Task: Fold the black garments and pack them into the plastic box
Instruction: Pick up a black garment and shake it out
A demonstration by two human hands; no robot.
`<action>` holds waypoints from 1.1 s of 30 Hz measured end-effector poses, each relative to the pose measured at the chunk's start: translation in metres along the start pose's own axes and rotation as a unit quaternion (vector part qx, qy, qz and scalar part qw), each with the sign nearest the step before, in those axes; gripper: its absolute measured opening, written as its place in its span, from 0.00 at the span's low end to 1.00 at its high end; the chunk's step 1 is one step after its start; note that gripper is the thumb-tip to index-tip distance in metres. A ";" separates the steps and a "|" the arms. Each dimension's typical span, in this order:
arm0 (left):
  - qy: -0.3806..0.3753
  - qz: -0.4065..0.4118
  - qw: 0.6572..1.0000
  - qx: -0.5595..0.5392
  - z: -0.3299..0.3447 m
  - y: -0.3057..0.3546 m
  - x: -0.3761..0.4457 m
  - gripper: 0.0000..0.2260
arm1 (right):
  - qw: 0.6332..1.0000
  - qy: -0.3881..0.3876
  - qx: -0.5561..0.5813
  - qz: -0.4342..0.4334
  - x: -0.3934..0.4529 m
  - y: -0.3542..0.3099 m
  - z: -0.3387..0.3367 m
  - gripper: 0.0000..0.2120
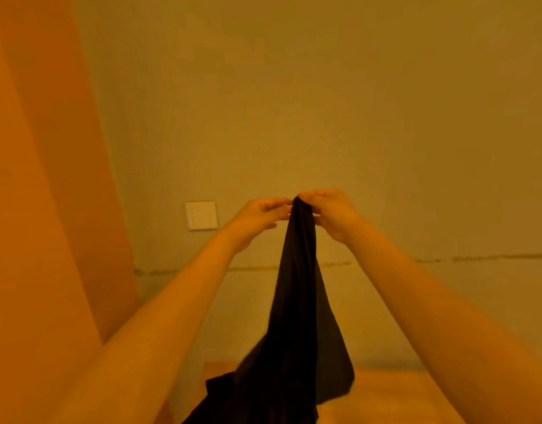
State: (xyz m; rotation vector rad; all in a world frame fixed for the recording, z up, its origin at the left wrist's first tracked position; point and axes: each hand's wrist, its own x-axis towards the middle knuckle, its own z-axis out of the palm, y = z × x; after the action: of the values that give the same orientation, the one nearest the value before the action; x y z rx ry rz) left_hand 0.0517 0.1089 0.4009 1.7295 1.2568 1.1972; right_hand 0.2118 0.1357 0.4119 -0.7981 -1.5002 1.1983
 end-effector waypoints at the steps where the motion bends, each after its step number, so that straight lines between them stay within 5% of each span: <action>1: 0.007 0.007 1.000 -0.013 0.006 0.004 0.003 0.13 | 1.000 -0.007 0.001 0.002 -0.002 -0.001 0.001 0.07; 5: 0.056 0.023 0.995 -0.079 0.022 0.011 0.011 0.11 | 1.000 -0.004 -0.020 0.012 -0.003 -0.006 -0.004 0.07; 10: 0.018 0.019 0.996 -0.084 0.036 0.017 0.013 0.13 | 0.996 0.022 -0.079 0.036 -0.007 -0.003 -0.020 0.06; 15: 0.035 0.011 0.997 -0.067 0.043 0.030 0.016 0.11 | 0.989 -0.034 -0.129 0.061 -0.021 0.011 -0.026 0.03; 23: 0.015 0.014 0.999 -0.049 0.034 0.038 0.019 0.12 | 0.993 0.025 -0.109 -0.020 -0.020 0.014 -0.026 0.05; 33: -0.093 0.035 0.993 0.056 0.022 0.041 0.019 0.10 | 0.993 -0.024 -0.118 0.009 -0.008 -0.010 -0.025 0.06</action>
State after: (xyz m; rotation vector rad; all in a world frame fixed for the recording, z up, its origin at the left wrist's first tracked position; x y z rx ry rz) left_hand 0.0884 0.1144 0.4350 1.9339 1.1794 0.9934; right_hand 0.2386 0.1331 0.4185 -0.9466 -1.6994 1.0707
